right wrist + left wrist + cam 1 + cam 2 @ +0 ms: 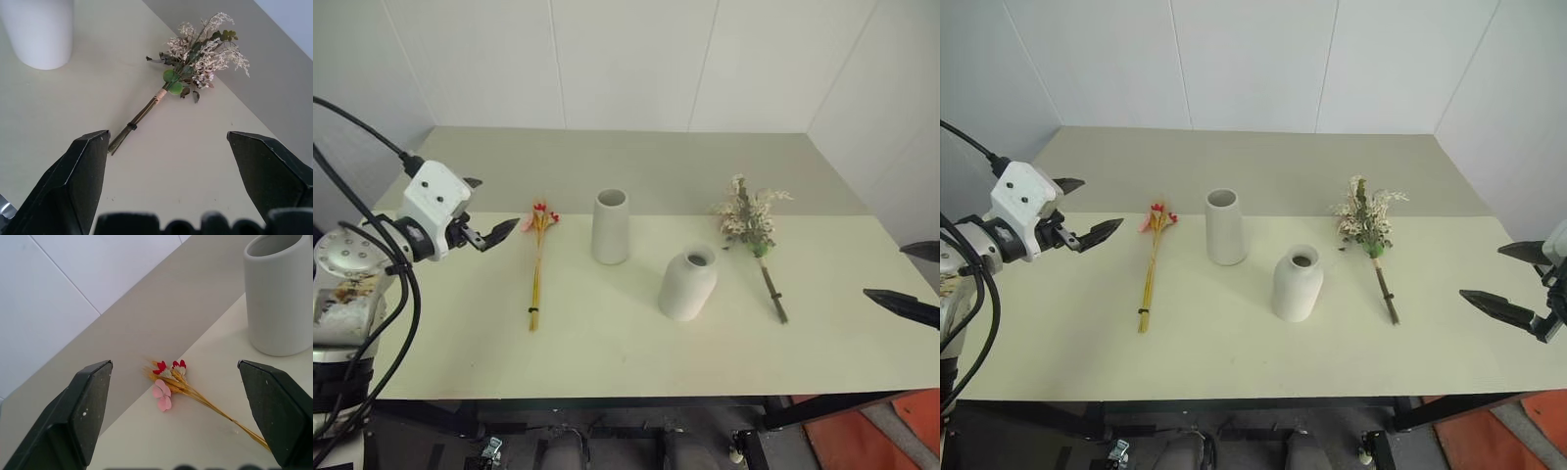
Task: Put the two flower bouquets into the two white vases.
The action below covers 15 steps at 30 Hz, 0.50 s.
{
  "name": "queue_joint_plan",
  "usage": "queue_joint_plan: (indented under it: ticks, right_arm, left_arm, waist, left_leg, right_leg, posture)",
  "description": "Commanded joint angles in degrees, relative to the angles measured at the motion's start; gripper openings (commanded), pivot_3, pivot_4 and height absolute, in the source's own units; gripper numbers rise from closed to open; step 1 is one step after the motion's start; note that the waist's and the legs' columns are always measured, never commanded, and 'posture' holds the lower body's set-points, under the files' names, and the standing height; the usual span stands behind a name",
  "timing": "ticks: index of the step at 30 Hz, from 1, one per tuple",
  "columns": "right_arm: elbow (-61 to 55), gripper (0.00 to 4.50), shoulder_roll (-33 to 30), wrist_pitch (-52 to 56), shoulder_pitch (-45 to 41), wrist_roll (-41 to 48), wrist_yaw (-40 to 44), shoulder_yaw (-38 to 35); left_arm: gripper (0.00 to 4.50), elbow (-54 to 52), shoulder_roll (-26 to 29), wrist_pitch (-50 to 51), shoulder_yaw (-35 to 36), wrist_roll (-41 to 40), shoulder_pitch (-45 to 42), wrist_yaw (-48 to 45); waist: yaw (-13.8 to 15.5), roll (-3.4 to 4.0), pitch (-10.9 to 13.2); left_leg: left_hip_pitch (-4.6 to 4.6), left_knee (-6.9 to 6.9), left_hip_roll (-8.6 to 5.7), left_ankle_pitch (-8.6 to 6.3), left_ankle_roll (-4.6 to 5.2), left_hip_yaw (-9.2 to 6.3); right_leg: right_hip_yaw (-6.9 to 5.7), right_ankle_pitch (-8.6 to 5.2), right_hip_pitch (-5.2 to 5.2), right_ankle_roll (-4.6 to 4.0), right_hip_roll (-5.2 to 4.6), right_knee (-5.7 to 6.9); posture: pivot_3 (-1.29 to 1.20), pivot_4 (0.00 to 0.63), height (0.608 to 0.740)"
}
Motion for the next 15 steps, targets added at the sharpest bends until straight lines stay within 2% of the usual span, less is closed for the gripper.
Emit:
queue_joint_plan:
  ticks: [1,12,15]
  right_arm:
    - [-0.8,4.50,-0.5,0.1,-0.7,-0.2,-0.3,-2.6]
    - [-1.5,4.50,0.5,0.1,-0.6,-0.3,-1.2,-2.4]
    - [-1.9,4.50,0.3,0.2,-1.2,0.0,-1.6,-1.9]
  left_arm:
    - [4.46,-1.1,-0.6,-0.2,0.5,-1.2,-1.2,0.0]
    - [4.46,-1.9,0.3,4.5,-0.5,-2.3,-1.5,-0.9]
    - [4.46,-3.0,0.4,14.8,-1.6,-3.6,-4.0,1.0]
  waist:
    - [0.0,0.00,0.0]
    - [0.0,0.00,0.0]
    - [0.0,0.00,0.0]
  left_leg:
    - [0.00,0.00,0.00,0.00,0.00,0.00]
    - [-0.01,0.00,0.00,0.00,0.00,-0.01]
    - [-0.02,0.00,0.00,0.00,0.00,-0.01]
  right_leg:
    - [0.00,0.00,0.00,0.00,0.00,0.00]
    - [0.00,0.00,-0.01,0.00,0.00,0.00]
    - [-0.01,0.00,0.00,0.01,0.00,0.01]
  posture:
    - [0.00,0.150,0.740]
    - [0.00,0.150,0.740]
    - [0.00,0.150,0.740]
